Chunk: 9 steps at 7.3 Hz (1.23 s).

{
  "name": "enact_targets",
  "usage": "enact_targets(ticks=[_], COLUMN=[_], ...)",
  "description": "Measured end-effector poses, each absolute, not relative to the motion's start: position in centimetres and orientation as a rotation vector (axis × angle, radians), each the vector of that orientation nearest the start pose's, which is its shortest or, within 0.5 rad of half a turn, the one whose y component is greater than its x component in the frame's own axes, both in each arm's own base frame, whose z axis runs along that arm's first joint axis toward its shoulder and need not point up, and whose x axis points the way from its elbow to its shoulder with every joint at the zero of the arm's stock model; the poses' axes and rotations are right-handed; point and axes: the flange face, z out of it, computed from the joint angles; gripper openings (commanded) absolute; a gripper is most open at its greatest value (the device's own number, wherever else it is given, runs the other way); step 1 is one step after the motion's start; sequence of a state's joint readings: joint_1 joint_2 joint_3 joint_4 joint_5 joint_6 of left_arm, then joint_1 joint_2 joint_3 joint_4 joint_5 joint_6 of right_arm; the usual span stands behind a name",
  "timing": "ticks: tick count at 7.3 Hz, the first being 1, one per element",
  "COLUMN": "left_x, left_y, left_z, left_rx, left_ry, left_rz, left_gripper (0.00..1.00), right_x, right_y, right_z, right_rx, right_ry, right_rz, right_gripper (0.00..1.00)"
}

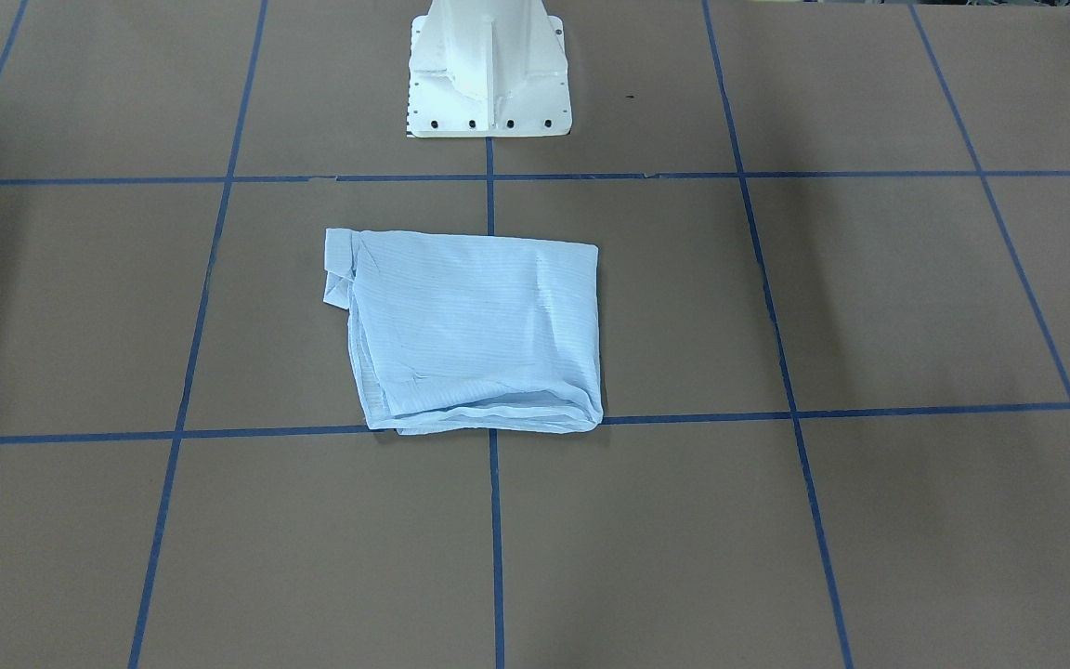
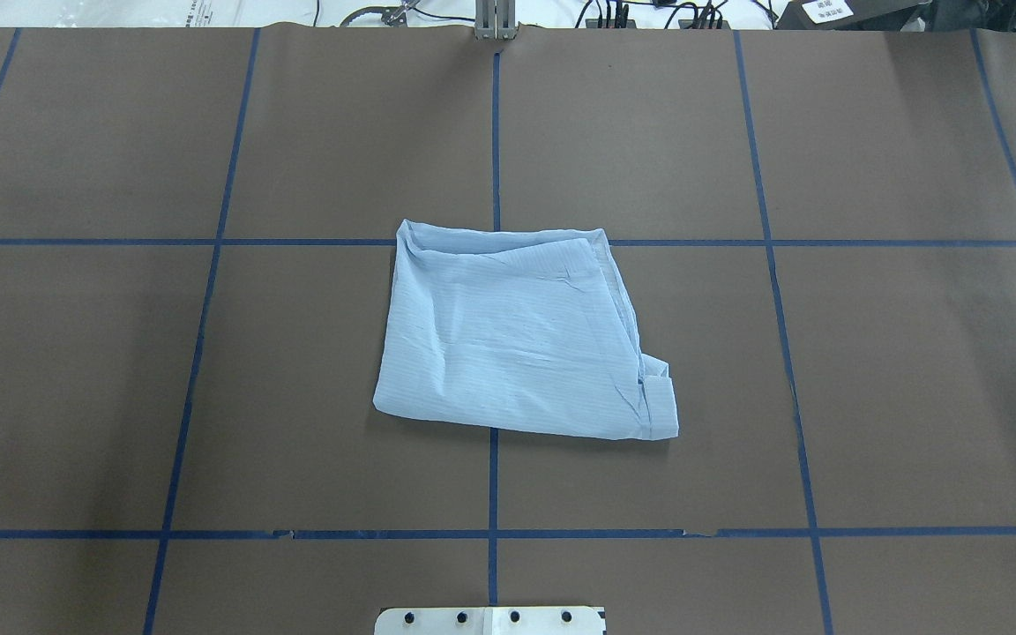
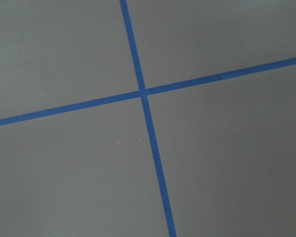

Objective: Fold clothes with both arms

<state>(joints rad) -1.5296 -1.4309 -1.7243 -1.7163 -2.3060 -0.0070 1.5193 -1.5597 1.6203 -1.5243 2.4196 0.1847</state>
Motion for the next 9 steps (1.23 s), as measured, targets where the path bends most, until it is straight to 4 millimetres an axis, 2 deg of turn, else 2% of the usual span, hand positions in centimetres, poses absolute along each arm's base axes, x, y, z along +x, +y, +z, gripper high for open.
enact_targets(ticks=[2,4,6,9], left_x=[-5.1,-5.3,-5.4,-5.5], left_y=[-44.9,-45.3,-45.4,-45.3], left_z=[62.3,61.6,61.0,60.5], left_rx=[0.137,0.147,0.156,0.163], left_ry=[0.735,0.735,0.736,0.740], left_rz=[0.105,0.107,0.105,0.098], left_gripper=[1.00,1.00,1.00,1.00], right_x=[4.6,5.6,7.2,7.8], right_y=[-48.2,-46.9,-46.4,-46.3], right_z=[63.7,64.7,64.8,64.7], right_rx=[-0.038,-0.043,-0.031,-0.022], right_ry=[-0.867,-0.857,-0.855,-0.846], right_rz=[0.127,0.151,0.182,0.193], right_gripper=[1.00,1.00,1.00,1.00])
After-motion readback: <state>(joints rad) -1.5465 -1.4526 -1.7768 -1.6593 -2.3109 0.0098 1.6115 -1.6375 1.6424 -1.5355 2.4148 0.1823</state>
